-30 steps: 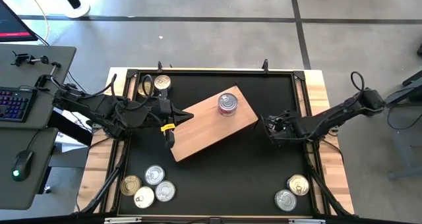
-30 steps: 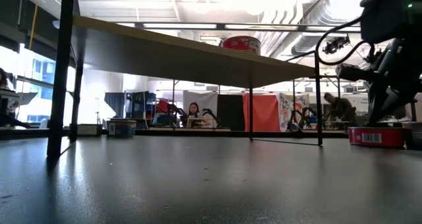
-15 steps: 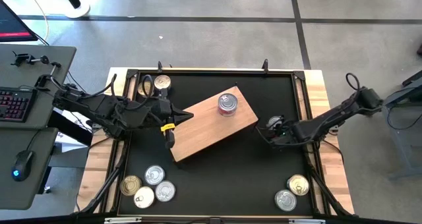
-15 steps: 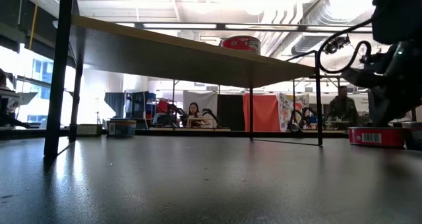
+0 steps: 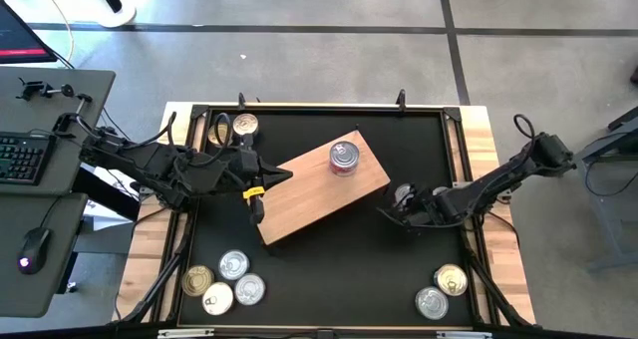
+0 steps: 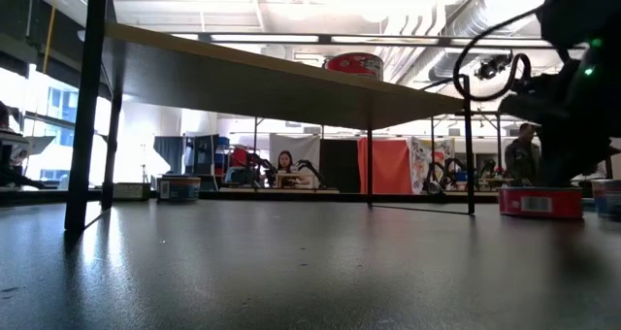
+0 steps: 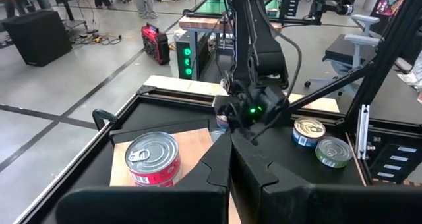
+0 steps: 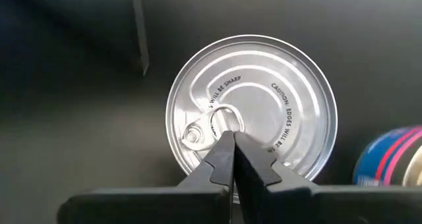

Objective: Stack canned seafood by type on shelf
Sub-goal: Stack the red tuna can on the top of the other red tuna cans on the shelf

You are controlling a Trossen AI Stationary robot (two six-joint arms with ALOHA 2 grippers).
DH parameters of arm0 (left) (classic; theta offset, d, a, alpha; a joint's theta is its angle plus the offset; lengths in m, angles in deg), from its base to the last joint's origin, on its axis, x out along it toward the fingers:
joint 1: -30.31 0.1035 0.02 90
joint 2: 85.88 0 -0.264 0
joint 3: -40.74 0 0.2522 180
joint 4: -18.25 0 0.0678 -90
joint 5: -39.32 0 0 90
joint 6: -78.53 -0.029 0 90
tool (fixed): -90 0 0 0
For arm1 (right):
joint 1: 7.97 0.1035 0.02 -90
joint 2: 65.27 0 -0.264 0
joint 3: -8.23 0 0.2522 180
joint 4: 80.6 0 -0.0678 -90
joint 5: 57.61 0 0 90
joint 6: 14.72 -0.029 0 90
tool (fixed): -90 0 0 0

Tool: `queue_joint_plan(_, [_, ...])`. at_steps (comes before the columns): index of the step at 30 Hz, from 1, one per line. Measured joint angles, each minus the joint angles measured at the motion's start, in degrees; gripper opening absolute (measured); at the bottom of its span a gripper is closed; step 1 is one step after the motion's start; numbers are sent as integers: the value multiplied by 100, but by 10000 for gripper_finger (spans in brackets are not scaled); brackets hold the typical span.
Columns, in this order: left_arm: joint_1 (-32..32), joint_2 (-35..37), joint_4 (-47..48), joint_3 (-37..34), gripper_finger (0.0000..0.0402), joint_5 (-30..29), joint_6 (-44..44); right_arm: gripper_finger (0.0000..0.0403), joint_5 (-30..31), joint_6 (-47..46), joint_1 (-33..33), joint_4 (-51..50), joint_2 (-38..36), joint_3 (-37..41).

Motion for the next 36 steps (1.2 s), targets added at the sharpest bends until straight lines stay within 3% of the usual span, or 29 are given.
queue_joint_plan(5, [0, 0, 7, 0, 0, 2, -44, 0, -535, 471, 226, 59, -10, -88])
queue_joint_plan(13, [-14, -5, 85, 1, 0, 72, -44, 0, -1097, 509, 832, 1171, -1, -79])
queue_joint_plan(22, [-247, -510, -116, 2, 0, 1057, -253, 0, -1237, 1110, 1252, 2683, 150, -55])
queue_joint_plan(26, [-413, -1126, -250, 0, 0, 1548, -249, 0, -1332, 1565, 1250, 3631, 601, -55])
queue_joint_plan(31, [-596, -1912, -398, 0, 0, 1657, -85, 0, -1431, 1877, 1245, 5333, 1487, -108])
queue_joint_plan(36, [-694, -2572, -662, 0, 0, 1908, 379, 0, -1419, 2342, 1176, 5634, 2395, -861])
